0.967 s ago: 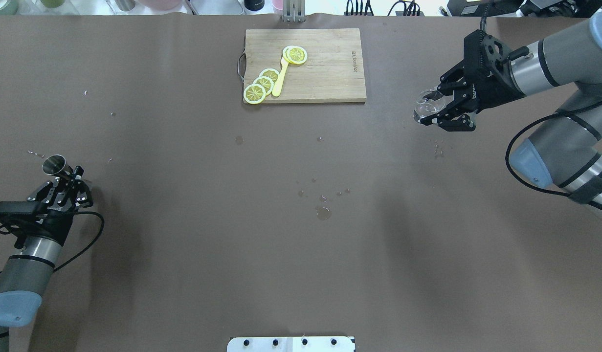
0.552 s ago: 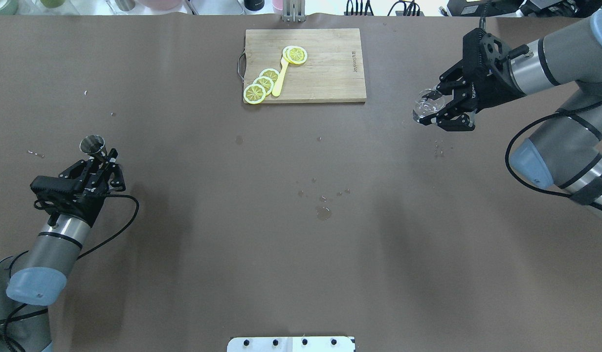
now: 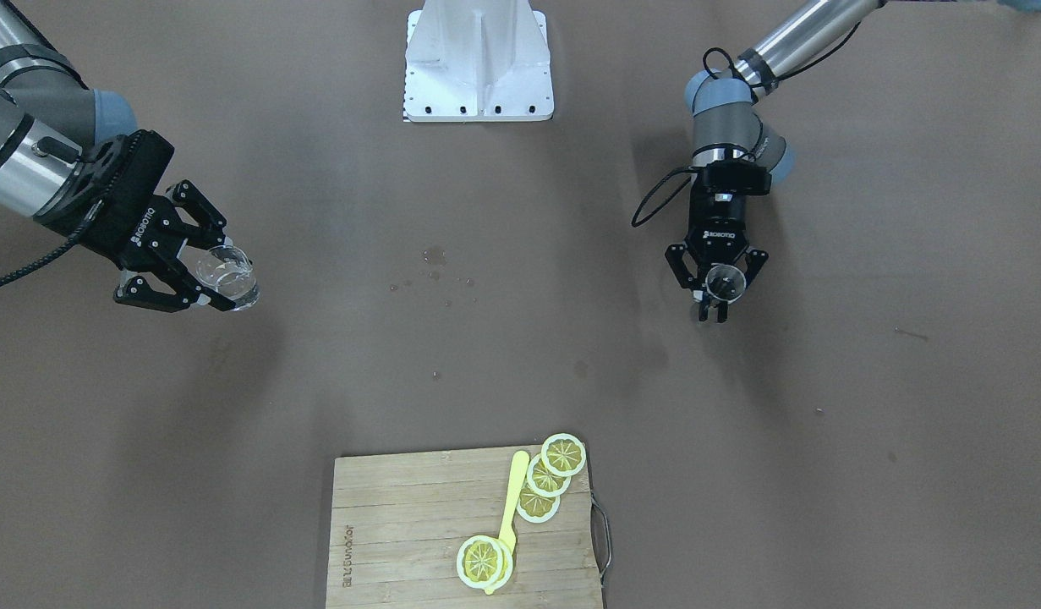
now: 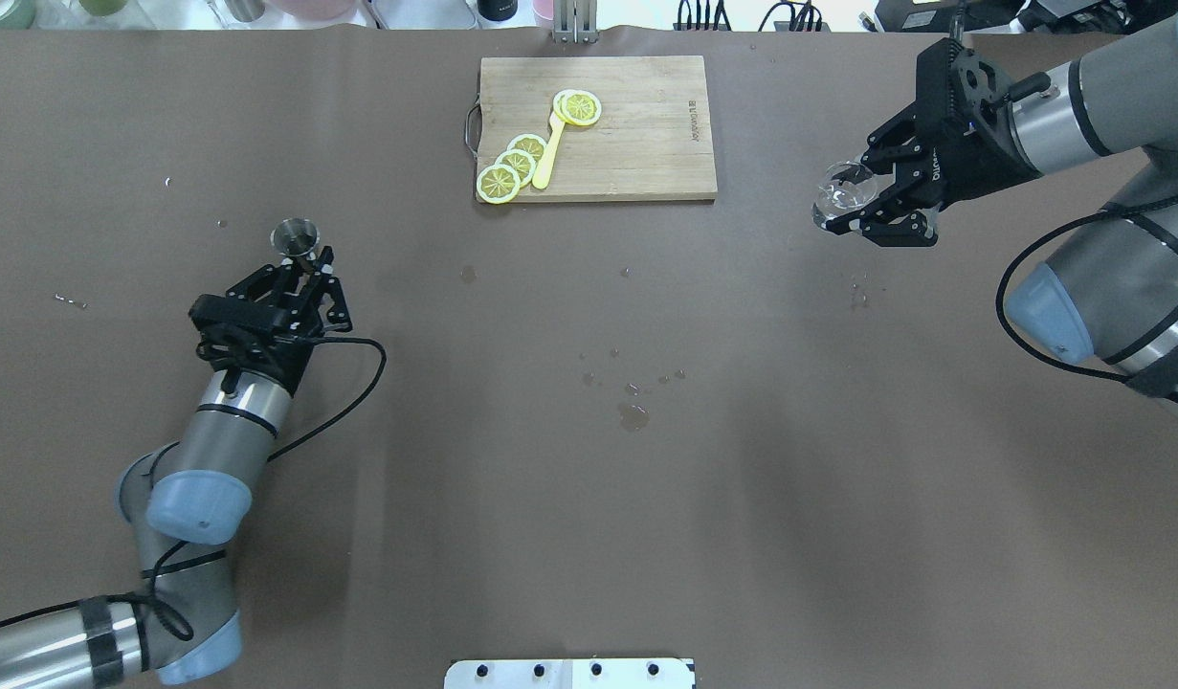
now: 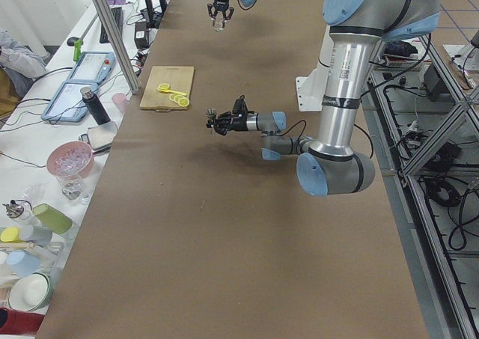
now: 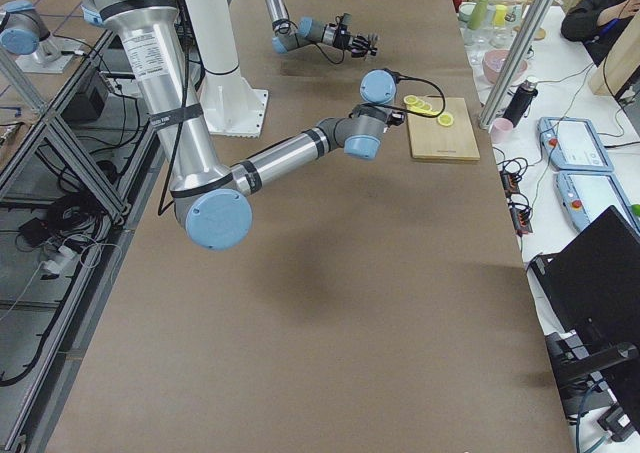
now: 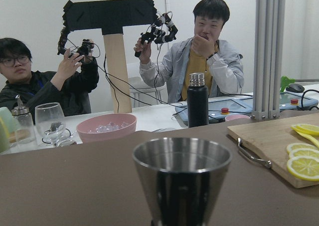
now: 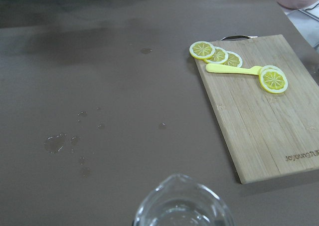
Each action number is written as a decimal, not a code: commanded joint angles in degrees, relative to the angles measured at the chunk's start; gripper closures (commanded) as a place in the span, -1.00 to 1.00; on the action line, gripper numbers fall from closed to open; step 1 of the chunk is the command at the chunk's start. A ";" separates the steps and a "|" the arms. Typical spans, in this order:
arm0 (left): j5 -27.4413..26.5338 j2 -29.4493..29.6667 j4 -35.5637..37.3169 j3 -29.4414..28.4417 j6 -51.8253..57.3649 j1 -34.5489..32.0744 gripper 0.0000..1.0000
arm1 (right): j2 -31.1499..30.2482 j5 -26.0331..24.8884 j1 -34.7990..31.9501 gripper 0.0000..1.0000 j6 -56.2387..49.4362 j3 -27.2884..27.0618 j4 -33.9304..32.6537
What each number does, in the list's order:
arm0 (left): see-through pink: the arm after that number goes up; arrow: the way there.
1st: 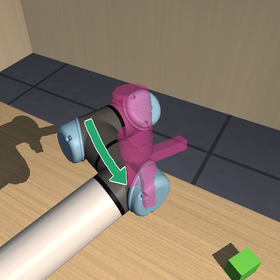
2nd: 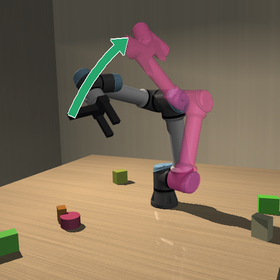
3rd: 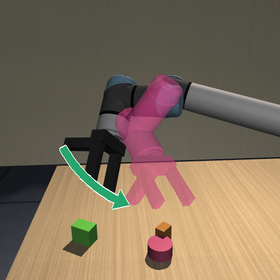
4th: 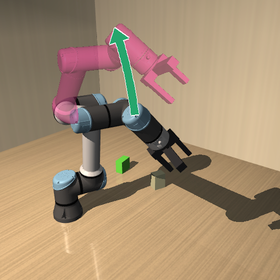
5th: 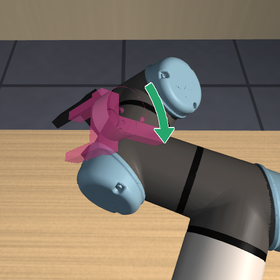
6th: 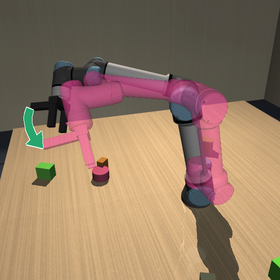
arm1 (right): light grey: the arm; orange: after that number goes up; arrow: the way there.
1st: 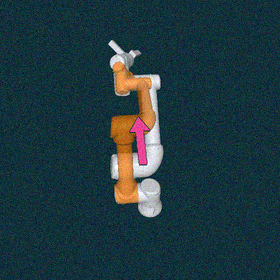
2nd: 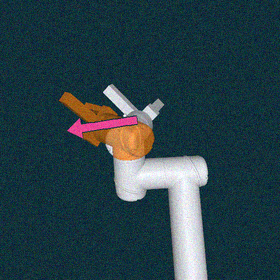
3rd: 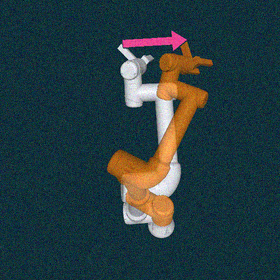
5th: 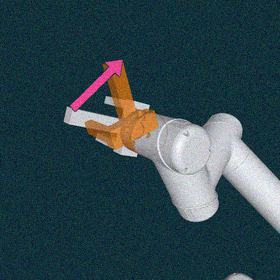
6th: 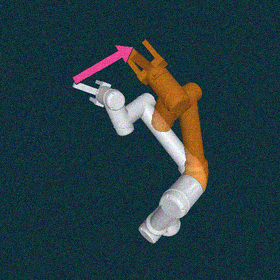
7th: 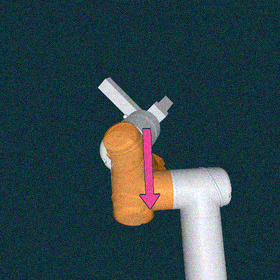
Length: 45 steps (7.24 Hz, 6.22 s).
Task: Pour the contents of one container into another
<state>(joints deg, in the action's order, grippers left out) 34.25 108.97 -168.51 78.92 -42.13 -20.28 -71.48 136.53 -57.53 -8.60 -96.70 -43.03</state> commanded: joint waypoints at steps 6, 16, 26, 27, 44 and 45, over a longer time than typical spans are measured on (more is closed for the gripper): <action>14.00 21.52 9.77 -5.96 10.05 -7.24 1.00 | 0.82 -1.00 0.39 1.00 -0.01 -1.56 -6.62; 15.84 30.34 15.93 -8.70 15.67 1.11 1.00 | 6.18 -3.12 2.94 1.00 -7.04 -17.19 -37.63; 15.40 30.25 15.84 -7.64 15.67 1.29 1.00 | 18.11 -7.25 6.12 1.00 -21.01 -11.69 -60.40; 15.40 30.25 15.84 -7.56 15.67 1.20 1.00 | 20.39 -7.25 5.33 1.00 -22.67 -10.37 -62.68; 15.40 29.72 15.67 -6.41 15.67 1.29 1.00 | 32.36 -10.32 6.81 1.00 -30.58 -0.43 -74.03; 15.40 29.72 15.67 -6.33 15.67 1.29 1.00 | 32.72 -11.02 6.90 1.00 -32.34 -0.33 -75.26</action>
<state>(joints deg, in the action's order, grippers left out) 49.66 138.69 -152.84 72.48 -26.46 -18.98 -39.46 126.19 -50.77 -39.05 -97.28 -116.63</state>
